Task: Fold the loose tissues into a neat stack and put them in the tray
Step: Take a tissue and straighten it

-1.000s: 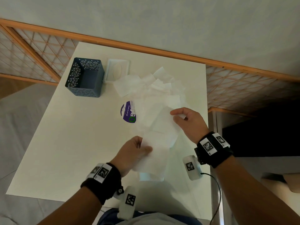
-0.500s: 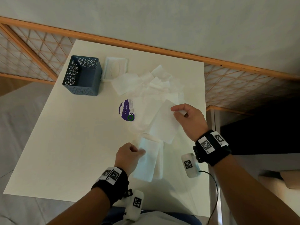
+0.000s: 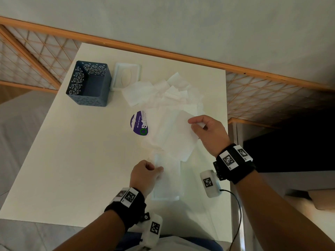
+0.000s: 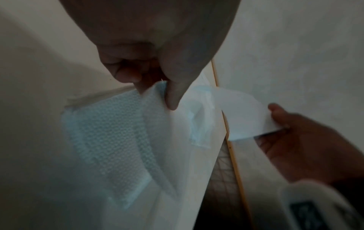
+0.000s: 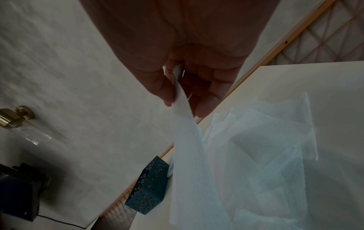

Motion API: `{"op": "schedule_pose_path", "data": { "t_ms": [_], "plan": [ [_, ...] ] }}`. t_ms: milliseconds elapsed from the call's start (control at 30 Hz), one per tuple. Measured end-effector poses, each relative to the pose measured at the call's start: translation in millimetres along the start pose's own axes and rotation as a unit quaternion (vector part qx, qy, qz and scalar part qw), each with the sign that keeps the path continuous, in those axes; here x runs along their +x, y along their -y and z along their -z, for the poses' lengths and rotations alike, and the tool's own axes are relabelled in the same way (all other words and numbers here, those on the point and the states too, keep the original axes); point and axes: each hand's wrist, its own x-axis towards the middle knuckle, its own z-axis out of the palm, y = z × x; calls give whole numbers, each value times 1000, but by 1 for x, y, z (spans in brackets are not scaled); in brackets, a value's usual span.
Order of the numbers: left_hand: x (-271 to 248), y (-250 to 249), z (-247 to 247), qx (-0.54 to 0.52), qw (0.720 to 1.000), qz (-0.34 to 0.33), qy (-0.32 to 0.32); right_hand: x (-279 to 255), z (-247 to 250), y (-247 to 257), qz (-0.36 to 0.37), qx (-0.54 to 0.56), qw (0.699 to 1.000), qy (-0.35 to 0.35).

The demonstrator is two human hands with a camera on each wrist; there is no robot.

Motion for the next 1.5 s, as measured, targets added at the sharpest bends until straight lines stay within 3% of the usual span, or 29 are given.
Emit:
{"op": "schedule_pose_path", "data": {
  "t_ms": [200,433,533,700,767,867,967,1033,1200,1500],
  "plan": [
    [6,-1,3,137,988,-65,-21,0,-2,0,9,4,1000,11],
    [19,-1,12,218,975,-28,27,-4,-1,6,28,-24,999,28],
    [16,-17,21,212,976,-49,17,-5,1,12,36,-38,998,37],
    [12,-78,41,62,976,-205,-39,-8,1,29,52,-31,997,50],
    [7,-107,50,33,958,-283,15,-9,0,36,60,-28,995,73],
    [-1,-147,61,77,911,-385,125,-14,1,49,77,-42,987,137],
    [-1,-169,65,126,894,-369,219,-22,5,63,111,-42,977,174],
    [0,-174,66,171,891,-347,238,-24,10,67,130,-33,974,184],
    [3,-173,66,204,890,-356,197,-17,23,66,148,-61,978,131],
    [6,-174,74,116,925,-342,118,0,34,51,149,-48,988,-3]
  ]
}}
